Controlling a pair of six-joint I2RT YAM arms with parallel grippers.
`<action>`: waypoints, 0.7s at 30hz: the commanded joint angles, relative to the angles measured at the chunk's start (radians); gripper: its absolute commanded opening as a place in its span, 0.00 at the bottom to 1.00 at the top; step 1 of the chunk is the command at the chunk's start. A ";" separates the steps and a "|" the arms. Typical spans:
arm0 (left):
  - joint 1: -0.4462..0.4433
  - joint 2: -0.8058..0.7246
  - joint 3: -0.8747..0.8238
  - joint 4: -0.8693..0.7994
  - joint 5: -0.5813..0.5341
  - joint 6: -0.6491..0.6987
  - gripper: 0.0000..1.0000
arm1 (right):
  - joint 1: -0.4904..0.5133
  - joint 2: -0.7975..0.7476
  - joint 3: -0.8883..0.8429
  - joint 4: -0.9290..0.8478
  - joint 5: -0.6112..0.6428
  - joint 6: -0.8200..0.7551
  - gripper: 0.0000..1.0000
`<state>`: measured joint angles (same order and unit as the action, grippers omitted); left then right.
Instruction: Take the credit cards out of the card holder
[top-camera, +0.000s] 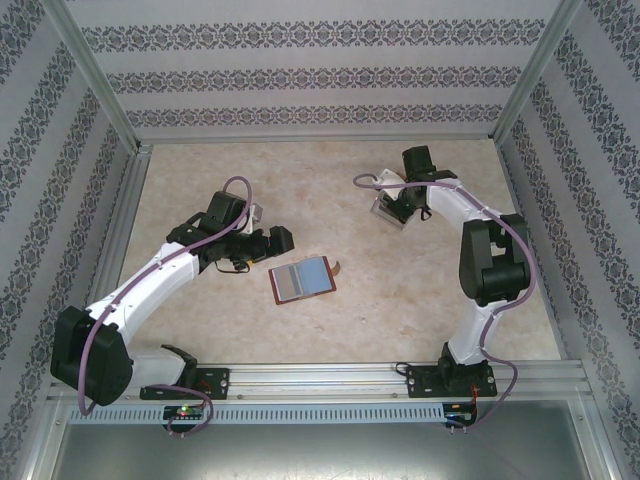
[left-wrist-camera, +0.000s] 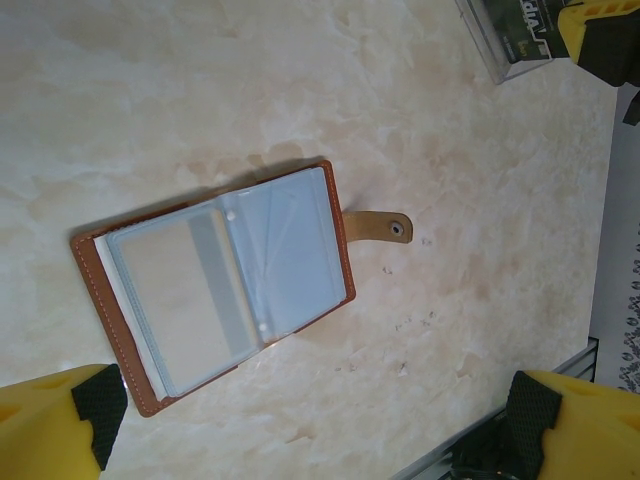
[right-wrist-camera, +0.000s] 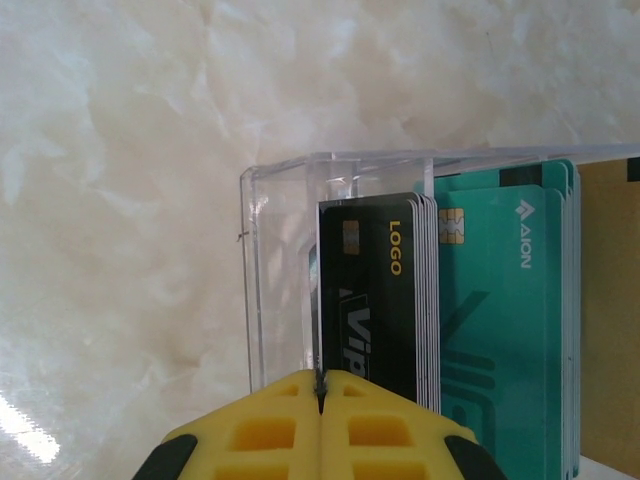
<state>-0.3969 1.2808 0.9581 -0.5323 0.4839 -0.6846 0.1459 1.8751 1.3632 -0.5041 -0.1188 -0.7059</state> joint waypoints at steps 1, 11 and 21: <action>0.017 -0.018 -0.018 -0.029 -0.019 0.008 0.99 | -0.008 0.027 -0.009 -0.024 0.002 0.016 0.00; 0.021 -0.029 -0.028 -0.025 -0.016 0.003 0.99 | -0.009 0.028 0.008 0.012 0.090 0.055 0.19; 0.023 -0.033 -0.034 -0.020 -0.013 0.001 0.99 | -0.012 0.034 0.033 0.051 0.217 0.117 0.29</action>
<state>-0.3870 1.2720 0.9386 -0.5354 0.4736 -0.6849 0.1455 1.8900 1.3640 -0.4702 0.0277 -0.6334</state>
